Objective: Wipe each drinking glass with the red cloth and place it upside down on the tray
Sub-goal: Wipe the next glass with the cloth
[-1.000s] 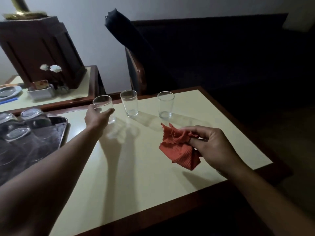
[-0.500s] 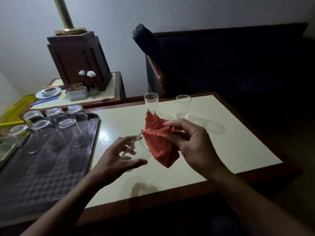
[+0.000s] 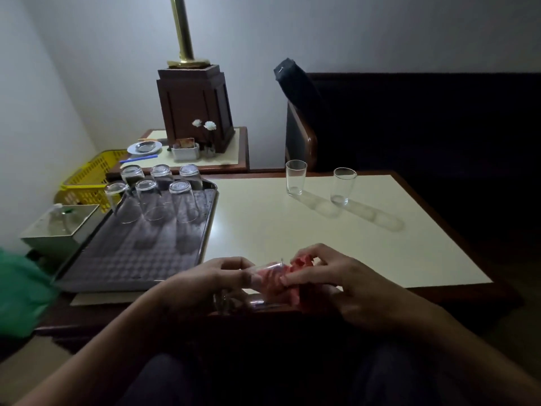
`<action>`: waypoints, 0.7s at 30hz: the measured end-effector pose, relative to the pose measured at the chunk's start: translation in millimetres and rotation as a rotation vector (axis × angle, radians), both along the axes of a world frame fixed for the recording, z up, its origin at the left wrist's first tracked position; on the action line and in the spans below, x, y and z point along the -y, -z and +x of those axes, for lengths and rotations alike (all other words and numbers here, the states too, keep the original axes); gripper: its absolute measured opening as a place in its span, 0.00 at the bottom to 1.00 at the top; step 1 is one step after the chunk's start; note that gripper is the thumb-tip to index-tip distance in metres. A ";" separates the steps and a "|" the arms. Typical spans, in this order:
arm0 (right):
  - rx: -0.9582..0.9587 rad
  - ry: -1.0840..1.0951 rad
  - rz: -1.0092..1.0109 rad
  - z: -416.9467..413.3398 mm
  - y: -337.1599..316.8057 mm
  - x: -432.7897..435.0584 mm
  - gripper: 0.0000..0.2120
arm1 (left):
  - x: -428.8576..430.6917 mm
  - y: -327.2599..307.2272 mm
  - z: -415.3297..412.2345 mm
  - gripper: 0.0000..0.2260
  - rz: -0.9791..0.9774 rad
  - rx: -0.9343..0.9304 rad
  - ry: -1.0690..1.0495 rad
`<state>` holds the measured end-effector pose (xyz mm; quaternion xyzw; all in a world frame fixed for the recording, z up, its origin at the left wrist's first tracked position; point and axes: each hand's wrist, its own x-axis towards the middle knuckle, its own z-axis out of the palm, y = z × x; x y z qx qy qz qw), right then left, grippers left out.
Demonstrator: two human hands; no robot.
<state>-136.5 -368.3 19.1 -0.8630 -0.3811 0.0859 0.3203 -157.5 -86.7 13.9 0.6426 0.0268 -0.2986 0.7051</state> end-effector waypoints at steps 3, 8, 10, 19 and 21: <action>-0.035 0.107 0.173 -14.7 -14.3 -2.9 0.24 | -4.9 -7.3 -14.2 0.26 -0.144 -0.080 0.024; 0.004 0.470 0.552 -33.2 -23.6 -12.1 0.19 | -0.4 -14.8 -33.2 0.18 -0.275 0.030 -0.101; 0.163 0.388 0.582 -43.3 -17.8 -16.5 0.07 | 5.0 -14.1 -38.4 0.13 -0.349 0.013 -0.217; 0.736 -0.185 -0.156 -47.1 9.4 -19.8 0.49 | -0.8 -3.2 -66.2 0.17 -0.278 -0.079 -0.280; 0.483 -0.227 -0.038 -48.2 8.3 -25.7 0.50 | 1.3 -13.3 -69.2 0.16 -0.266 0.060 -0.261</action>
